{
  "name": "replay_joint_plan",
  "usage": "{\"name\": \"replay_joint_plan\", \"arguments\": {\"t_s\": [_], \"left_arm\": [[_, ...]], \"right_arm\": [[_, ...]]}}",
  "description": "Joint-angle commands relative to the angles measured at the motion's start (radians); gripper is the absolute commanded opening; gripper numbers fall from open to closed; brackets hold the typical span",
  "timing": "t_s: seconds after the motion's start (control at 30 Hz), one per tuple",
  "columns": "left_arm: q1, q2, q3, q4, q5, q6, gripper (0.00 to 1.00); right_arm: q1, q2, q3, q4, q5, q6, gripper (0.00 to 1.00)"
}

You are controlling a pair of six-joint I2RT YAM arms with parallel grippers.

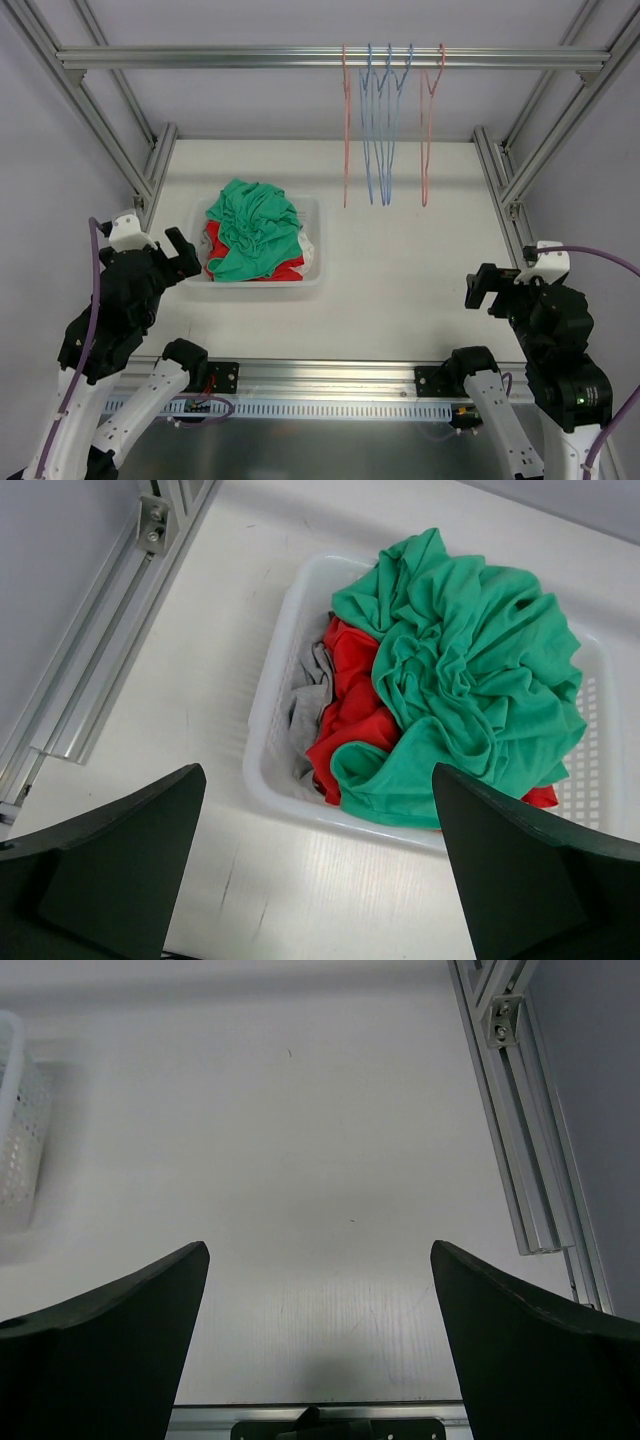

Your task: Remove the tank top from the hanger

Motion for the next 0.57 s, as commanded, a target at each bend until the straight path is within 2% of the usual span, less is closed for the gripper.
{"name": "replay_joint_plan", "arguments": {"t_s": [0.0, 0.13, 0.53], "left_arm": [[0.0, -0.029, -0.064, 0.062, -0.015, 0.032, 0.99], [0.0, 0.005, -0.087, 0.061, -0.02, 0.024, 0.99], [0.005, -0.024, -0.124, 0.068, -0.05, 0.0, 0.99]], "right_arm": [[0.025, -0.003, -0.012, 0.005, 0.07, -0.027, 0.99], [0.025, 0.0, -0.012, 0.019, 0.058, -0.016, 0.99], [0.025, 0.049, -0.047, 0.084, 0.03, 0.05, 0.99]]}}
